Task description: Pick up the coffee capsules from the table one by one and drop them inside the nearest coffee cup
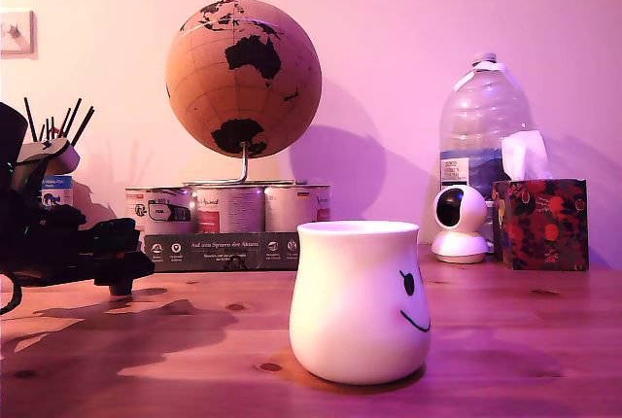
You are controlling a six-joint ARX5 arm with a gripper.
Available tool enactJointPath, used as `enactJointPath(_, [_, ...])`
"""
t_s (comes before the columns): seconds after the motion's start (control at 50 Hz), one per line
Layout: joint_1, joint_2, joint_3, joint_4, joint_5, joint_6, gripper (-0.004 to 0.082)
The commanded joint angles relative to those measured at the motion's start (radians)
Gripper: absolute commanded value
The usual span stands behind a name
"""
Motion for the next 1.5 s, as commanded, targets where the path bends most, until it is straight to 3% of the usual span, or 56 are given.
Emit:
enactJointPath(0.0, [-0.004, -0.024, -0.008, -0.039, -0.006, 0.002, 0.0501])
enactJointPath(0.46, [-0.004, -0.042, -0.036, -0.078, -0.007, 0.002, 0.0501])
enactJointPath(0.64, [0.001, -0.084, -0.081, -0.071, -0.06, 0.002, 0.0502])
enactJointPath(0.82, [0.008, -0.084, -0.085, -0.074, -0.068, 0.002, 0.0502])
enactJointPath(0.96, [0.008, -0.084, -0.084, -0.067, -0.108, 0.002, 0.0502])
enactJointPath(1.2, [0.007, -0.084, -0.084, -0.068, -0.108, 0.002, 0.0504])
enactJointPath(1.32, [0.008, -0.084, -0.082, -0.068, -0.107, 0.002, 0.0569])
enactJointPath(1.48, [0.008, -0.084, -0.072, -0.068, -0.108, 0.002, 0.0573])
